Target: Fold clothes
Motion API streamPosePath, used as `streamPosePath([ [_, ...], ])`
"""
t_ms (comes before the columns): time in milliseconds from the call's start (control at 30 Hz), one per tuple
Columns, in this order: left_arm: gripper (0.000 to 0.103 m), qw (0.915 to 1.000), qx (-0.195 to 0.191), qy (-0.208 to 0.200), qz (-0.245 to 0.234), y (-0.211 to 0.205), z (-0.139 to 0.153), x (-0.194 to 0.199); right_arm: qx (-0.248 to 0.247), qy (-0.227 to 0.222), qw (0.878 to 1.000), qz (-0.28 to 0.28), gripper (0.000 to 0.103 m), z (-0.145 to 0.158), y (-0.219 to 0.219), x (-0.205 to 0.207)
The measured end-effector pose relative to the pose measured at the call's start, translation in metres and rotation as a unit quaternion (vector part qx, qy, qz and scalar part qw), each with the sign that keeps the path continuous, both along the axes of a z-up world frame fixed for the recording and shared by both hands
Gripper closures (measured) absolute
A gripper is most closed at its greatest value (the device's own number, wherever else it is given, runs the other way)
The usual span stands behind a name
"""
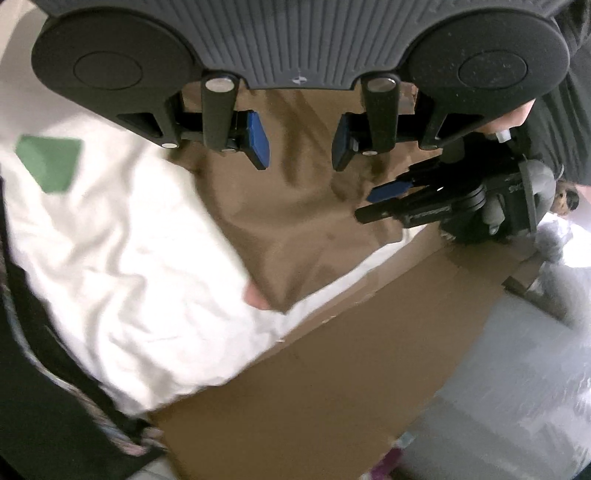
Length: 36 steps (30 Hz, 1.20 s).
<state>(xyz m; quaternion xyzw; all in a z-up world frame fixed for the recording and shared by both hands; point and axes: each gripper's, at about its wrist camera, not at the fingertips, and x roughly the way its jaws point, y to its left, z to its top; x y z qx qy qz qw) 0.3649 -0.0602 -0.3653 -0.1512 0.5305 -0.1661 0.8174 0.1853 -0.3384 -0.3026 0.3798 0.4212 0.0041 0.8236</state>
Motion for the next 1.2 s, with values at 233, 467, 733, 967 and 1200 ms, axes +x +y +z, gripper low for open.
streamPosePath([
  [233, 0.073, 0.9998, 0.014, 0.0, -0.012, -0.008, -0.003, -0.008, 0.014, 0.023, 0.999, -0.021, 0.063, -0.015, -0.013, -0.022],
  [467, 0.097, 0.9995, 0.017, -0.005, -0.027, -0.009, -0.004, -0.01, 0.02, 0.038, 0.999, -0.024, 0.063, -0.026, -0.015, -0.038],
  [733, 0.099, 0.9996, -0.003, -0.009, -0.028, -0.001, 0.0, -0.011, 0.046, 0.048, 0.997, -0.041, 0.063, -0.038, -0.015, -0.047],
  [967, 0.099, 0.9994, -0.023, -0.007, -0.025, 0.003, 0.002, -0.011, 0.073, 0.048, 0.994, -0.062, 0.063, -0.048, -0.015, -0.052],
  [1200, 0.098, 0.9988, -0.043, -0.003, -0.023, 0.006, 0.004, -0.01, 0.123, 0.05, 0.986, -0.104, 0.063, -0.062, -0.019, -0.054],
])
